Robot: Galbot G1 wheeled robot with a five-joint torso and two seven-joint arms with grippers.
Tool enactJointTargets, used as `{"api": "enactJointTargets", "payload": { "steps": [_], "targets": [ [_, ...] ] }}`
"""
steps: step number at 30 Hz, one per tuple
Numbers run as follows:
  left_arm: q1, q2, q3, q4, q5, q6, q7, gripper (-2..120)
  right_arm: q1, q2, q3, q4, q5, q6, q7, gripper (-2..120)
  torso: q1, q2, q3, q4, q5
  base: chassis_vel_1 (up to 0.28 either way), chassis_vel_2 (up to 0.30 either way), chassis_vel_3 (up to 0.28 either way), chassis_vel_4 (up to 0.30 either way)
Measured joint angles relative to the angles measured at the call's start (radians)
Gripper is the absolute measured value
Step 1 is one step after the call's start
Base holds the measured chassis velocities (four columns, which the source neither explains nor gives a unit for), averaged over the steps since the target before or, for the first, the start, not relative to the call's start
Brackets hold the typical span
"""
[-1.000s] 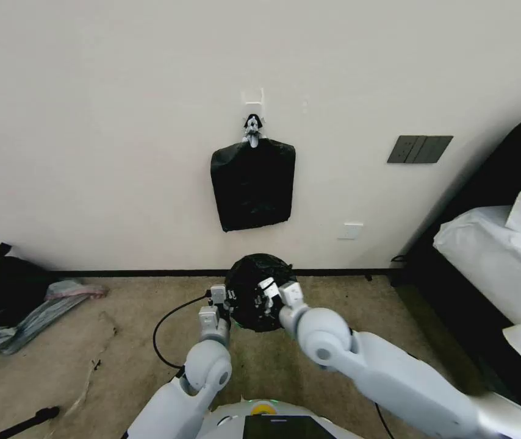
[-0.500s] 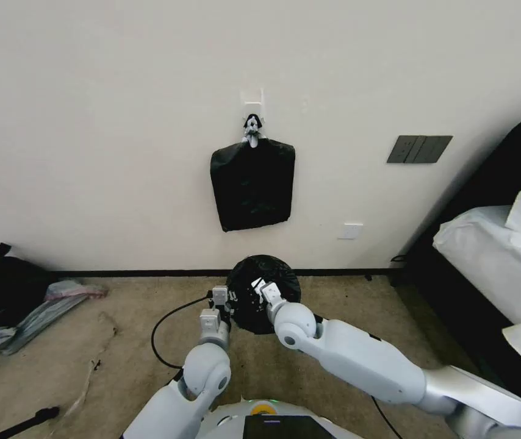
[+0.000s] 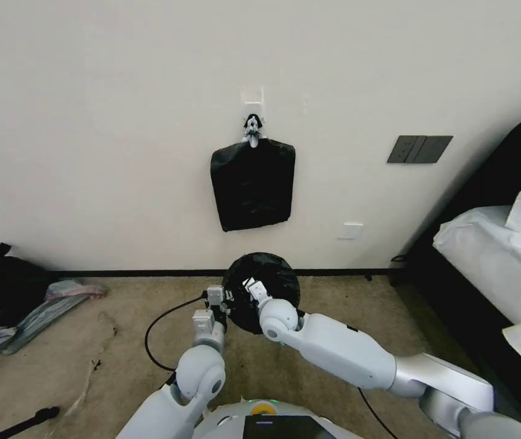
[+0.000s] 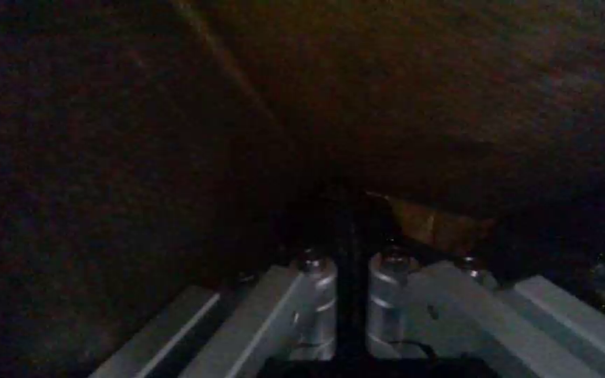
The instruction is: Place a trash bag onto the trash bin.
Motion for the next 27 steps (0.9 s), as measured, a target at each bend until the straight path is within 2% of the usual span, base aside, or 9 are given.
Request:
{"api": "enactJointTargets", "payload": {
  "steps": [12,27],
  "targets": [
    [0.028,0.017,0.001,-0.055,-0.021,-0.001,0.001,1,-0.028,0.013,0.01,-0.054,-0.04,0.002,-0.025,0,0.0,0.0,0.0,0.0,0.0001,0.0,0.0,0.0,0.0],
    [0.045,0.017,0.002,-0.081,-0.044,0.003,0.005,1,-0.036,0.033,0.031,-0.108,-0.092,0.005,-0.047,0,0.0,0.0,0.0,0.0002,0.0001,0.0,0.0,0.0,0.0]
  ]
}}
